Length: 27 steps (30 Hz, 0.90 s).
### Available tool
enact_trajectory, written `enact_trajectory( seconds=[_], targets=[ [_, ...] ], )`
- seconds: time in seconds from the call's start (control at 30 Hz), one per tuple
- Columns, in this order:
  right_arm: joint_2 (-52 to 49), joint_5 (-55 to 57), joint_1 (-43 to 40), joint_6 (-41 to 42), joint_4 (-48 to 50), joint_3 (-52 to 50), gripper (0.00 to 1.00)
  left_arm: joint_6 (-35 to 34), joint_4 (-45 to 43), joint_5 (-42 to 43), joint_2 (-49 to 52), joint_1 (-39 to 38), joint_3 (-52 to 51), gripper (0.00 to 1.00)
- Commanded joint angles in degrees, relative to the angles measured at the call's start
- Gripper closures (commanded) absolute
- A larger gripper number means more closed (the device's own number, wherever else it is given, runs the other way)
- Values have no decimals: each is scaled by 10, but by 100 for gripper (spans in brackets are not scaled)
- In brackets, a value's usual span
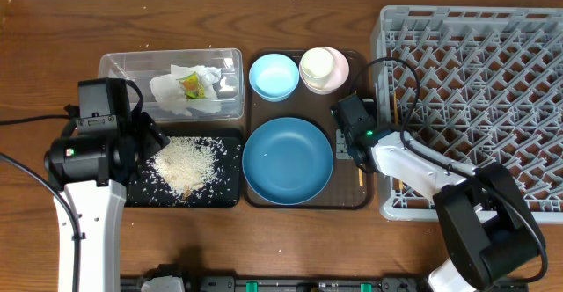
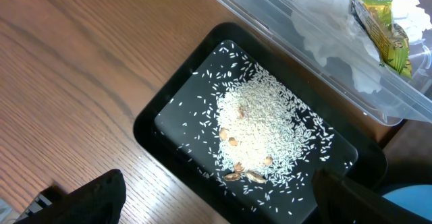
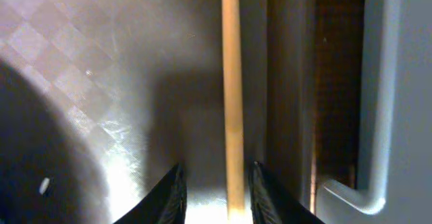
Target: Sort waste into correct bins and load items into the dishwasher rack
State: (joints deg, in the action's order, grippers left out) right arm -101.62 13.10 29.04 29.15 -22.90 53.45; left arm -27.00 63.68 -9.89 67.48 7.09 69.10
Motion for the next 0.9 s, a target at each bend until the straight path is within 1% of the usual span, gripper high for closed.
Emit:
enact_trajectory(
  seconds=[0.0, 0.07, 0.13, 0.53, 0.7, 0.8, 0.87],
  targets=[
    [-7, -10, -5, 6, 0, -14, 74, -1, 2, -13, -1, 3, 12, 9],
    [-7, -12, -5, 6, 0, -14, 83, -1, 2, -13, -1, 3, 12, 9],
    [-7, -11, -5, 6, 0, -14, 87, -1, 2, -13, -1, 3, 12, 9],
    [-7, -11, -2, 6, 0, -14, 86, -1, 2, -13, -1, 3, 12, 9],
    [-7, -11, -1, 6, 0, -14, 84, -1, 2, -13, -1, 3, 12, 9],
    [-7, -11, -1, 6, 0, -14, 85, -1, 2, -13, -1, 3, 12, 9],
    [-7, -11, -1, 5, 0, -14, 89, -1, 2, -13, -1, 3, 12, 9]
  ],
)
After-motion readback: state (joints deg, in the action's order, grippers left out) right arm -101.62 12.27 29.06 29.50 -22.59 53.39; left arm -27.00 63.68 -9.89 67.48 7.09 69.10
